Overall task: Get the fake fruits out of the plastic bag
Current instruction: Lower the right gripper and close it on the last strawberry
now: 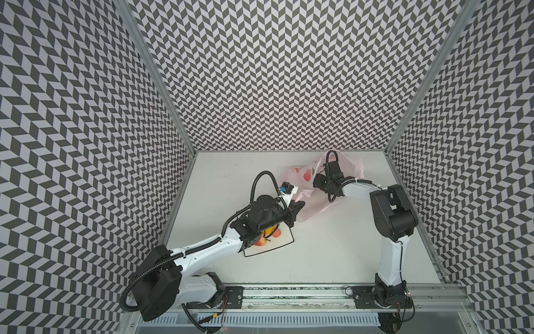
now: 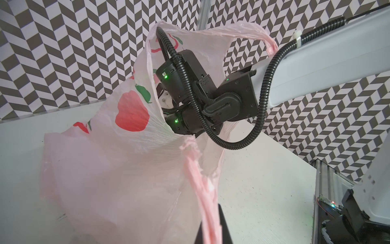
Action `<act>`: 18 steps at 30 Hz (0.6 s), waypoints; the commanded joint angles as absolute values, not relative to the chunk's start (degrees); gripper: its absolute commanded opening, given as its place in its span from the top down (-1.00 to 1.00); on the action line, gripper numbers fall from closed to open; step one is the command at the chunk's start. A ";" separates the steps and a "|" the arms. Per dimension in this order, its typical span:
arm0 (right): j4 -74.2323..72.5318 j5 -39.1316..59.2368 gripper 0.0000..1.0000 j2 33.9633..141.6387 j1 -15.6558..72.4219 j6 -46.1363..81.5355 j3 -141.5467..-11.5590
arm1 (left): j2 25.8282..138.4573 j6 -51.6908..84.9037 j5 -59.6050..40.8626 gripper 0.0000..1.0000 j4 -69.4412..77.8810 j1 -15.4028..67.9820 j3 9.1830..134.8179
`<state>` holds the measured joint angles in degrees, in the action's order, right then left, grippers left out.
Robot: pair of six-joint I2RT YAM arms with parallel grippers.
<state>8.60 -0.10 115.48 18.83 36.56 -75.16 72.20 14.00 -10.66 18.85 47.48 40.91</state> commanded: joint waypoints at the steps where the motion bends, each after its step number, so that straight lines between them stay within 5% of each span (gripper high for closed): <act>1: 7.20 -0.03 -0.58 110.91 20.15 38.64 -75.15 | 72.40 14.81 -11.42 1.00 20.55 47.58 40.92; 7: 10.23 -4.04 -0.87 111.38 23.10 43.27 -75.99 | 72.56 15.20 -11.43 1.00 20.58 47.64 41.21; 18: 16.78 -6.91 -0.89 120.71 25.27 42.95 -85.11 | 72.57 15.93 -11.48 1.00 20.83 47.64 41.00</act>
<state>15.31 -4.38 117.97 24.84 43.09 -82.15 72.38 15.16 -10.98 19.29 47.48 40.91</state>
